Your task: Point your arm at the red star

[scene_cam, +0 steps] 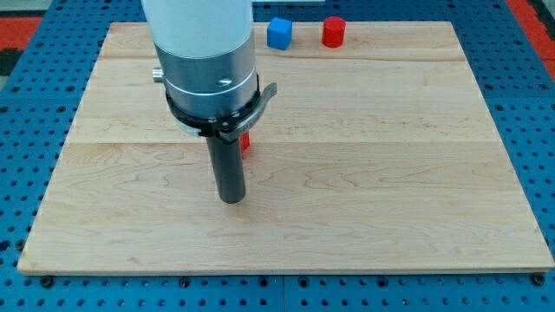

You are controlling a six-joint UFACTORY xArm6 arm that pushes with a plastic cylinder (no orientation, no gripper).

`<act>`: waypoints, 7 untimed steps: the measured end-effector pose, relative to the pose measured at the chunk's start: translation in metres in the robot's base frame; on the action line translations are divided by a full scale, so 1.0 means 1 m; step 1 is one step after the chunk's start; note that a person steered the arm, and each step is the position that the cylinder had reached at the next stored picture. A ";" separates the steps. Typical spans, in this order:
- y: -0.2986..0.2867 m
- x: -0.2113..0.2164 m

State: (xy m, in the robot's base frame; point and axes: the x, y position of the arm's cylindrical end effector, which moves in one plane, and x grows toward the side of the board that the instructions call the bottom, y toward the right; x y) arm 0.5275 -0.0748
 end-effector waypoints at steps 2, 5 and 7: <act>-0.126 -0.059; -0.050 -0.076; -0.050 -0.067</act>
